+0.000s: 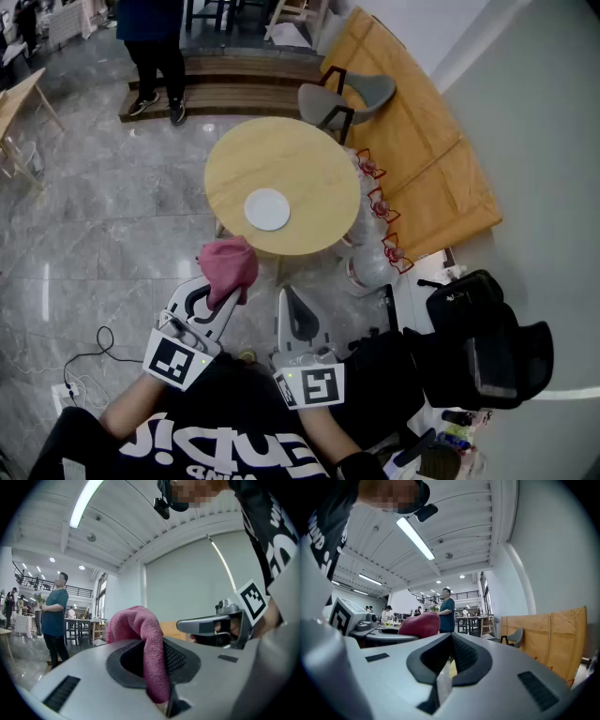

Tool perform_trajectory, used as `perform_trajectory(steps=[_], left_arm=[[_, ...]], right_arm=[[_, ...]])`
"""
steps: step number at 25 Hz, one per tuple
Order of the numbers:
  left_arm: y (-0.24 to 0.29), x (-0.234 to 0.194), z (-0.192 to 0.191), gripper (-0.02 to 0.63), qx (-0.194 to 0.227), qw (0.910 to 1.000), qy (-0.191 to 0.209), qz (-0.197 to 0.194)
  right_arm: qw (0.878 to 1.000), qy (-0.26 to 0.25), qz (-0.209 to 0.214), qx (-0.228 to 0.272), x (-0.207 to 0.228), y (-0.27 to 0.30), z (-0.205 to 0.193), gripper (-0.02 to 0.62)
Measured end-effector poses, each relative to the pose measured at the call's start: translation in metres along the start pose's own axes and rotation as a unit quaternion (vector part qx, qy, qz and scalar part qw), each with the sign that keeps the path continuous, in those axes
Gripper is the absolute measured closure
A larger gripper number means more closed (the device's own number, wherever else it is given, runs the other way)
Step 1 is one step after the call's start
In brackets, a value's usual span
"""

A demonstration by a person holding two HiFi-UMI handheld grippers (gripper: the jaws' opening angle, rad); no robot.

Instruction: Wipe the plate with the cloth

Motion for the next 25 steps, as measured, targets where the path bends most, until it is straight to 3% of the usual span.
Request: perform_trajectory(steps=[11, 15, 25], left_arm=[[-0.008, 0.007, -0.003, 0.538, -0.001, 1.0000, 0.000, 0.002], [-0.008, 0.009, -0.003, 0.538, -0.003, 1.0000, -0.002, 0.001], [-0.008, 0.018, -0.008, 0.538, -0.021, 0.9998, 0.001, 0.003]], right_arm=[[1.000, -0.003, 0.001, -0.001, -0.005, -0.010, -0.001, 0.575], [1.000, 0.002, 0.026, 0.008, -0.004, -0.013, 0.000, 0.575], [0.998, -0.018, 0.057, -0.008, 0.041, -0.042, 0.004, 0.575]])
Point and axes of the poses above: the fingertips, and each gripper's own axes: y forward along the fingers, x to its right, z out of its top, the point moved 10 cm from there along -y, backward along the fingers, and after that the axes turned 10 degrees about z, right-handed, at the moved point
